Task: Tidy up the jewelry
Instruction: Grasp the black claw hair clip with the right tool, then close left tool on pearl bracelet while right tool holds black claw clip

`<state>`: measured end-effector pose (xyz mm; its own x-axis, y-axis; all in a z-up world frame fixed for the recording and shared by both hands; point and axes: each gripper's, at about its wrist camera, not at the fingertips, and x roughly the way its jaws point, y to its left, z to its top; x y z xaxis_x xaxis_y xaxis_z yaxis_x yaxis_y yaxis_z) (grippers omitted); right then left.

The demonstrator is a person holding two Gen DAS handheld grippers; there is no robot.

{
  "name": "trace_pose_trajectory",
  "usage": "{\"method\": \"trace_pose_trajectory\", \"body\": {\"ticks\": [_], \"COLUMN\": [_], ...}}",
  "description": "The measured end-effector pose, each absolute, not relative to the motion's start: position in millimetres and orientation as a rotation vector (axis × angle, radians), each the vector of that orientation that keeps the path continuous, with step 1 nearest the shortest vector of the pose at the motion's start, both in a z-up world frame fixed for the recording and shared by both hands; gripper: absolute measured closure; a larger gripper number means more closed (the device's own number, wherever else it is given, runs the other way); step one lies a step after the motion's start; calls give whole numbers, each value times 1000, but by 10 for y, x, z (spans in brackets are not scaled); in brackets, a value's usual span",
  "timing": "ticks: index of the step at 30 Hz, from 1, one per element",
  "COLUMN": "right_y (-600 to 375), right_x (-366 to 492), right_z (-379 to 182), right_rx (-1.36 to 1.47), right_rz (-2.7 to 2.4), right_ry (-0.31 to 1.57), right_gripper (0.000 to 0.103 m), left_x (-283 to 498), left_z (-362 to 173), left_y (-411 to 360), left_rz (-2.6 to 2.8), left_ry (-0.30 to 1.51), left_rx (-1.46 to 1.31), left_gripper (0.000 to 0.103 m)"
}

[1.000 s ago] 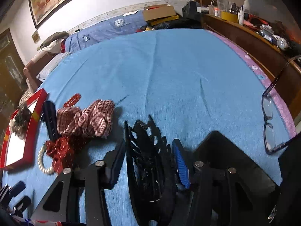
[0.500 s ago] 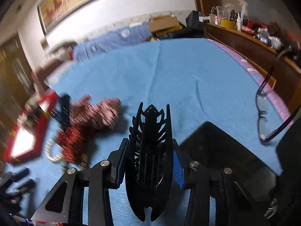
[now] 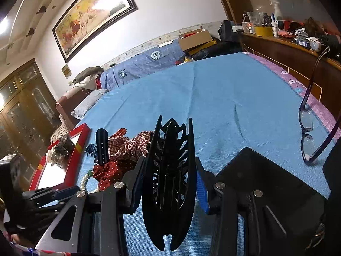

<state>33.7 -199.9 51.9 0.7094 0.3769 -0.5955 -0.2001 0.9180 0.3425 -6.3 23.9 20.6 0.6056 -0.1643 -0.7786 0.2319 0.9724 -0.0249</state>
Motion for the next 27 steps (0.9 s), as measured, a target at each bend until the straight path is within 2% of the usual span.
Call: {"method": "trace_pose_trajectory", "body": {"ticks": [2,5,6,7,8,9,11,14,19,27], "right_y": [-2009,-2029,-2032,-2029,-2030,-2030,-2025,-2023,-2050,-1971], "right_x": [331,336,336,336,338,340,340,340,332,297], "right_z": [525,521,514,513,513,511,514,508,523,554], "right_rx": [268,283,286,286,286,286,286,287,305,276], "right_rz": [332,344,344,342,344,344,343,343,349,387], "right_ry": [710,712,713,713,712,713,711,711,697,678], "right_gripper": [57,57,57,57,57,57,57,57,57,57], "left_x": [-49,-4,16,26,38,49,67,28,-200,-554], "left_z": [184,144,110,93,93,96,84,85,323,532], "left_y": [163,80,39,-2,-34,-53,-116,-143,281,463], "left_rz": [-225,-198,-199,-199,-212,-236,-220,-184,-204,-216], "left_ry": [884,885,885,875,875,885,880,847,758,642], "left_rx": [143,219,247,276,288,279,290,303,53,-122], "left_gripper": [75,56,55,56,64,80,94,94,94,94]}}
